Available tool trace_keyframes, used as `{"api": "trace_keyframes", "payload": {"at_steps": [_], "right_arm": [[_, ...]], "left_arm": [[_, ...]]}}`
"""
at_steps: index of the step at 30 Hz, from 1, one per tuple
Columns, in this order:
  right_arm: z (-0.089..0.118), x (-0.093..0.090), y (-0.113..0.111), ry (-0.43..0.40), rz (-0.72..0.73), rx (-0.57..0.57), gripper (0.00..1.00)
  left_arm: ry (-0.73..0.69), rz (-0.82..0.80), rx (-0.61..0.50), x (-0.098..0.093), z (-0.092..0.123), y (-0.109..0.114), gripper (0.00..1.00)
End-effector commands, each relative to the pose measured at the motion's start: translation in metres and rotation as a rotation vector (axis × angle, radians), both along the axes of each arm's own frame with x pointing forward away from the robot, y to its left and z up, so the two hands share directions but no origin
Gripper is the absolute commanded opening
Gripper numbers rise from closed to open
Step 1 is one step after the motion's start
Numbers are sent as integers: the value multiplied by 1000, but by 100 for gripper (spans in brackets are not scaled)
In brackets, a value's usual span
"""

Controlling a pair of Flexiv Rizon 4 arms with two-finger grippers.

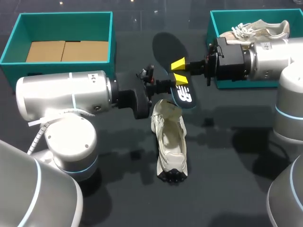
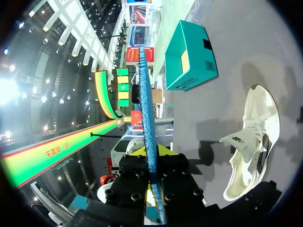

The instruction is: Take the shoe out of the shoebox, open the shoe tongue, remove and reinsert the insole, then place the shoe into the shoebox

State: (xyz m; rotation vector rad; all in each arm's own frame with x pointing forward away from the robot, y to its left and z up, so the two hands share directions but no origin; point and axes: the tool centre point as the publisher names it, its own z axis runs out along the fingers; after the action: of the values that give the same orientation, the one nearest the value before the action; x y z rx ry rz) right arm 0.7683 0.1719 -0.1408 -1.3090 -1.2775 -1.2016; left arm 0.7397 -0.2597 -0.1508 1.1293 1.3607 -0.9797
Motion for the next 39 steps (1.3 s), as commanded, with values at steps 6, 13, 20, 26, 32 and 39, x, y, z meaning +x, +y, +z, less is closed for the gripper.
{"api": "trace_keyframes", "payload": {"at_steps": [6,13,20,26,32,39], "right_arm": [[-7,-1,0,20,8,-7,0],[-13,-10,1,11,30,-15,0],[-18,-13,4,-17,65,9,0],[-18,-13,4,-17,65,9,0],[-30,-16,7,0,65,20,0],[-42,-26,6,3,56,50,0]], "left_arm": [[102,14,66,8,18,54,100],[125,112,234,30,38,98,100],[125,112,234,30,38,98,100],[154,118,252,33,42,97,100],[301,133,450,63,66,101,100],[185,184,695,76,71,94,100]]}}
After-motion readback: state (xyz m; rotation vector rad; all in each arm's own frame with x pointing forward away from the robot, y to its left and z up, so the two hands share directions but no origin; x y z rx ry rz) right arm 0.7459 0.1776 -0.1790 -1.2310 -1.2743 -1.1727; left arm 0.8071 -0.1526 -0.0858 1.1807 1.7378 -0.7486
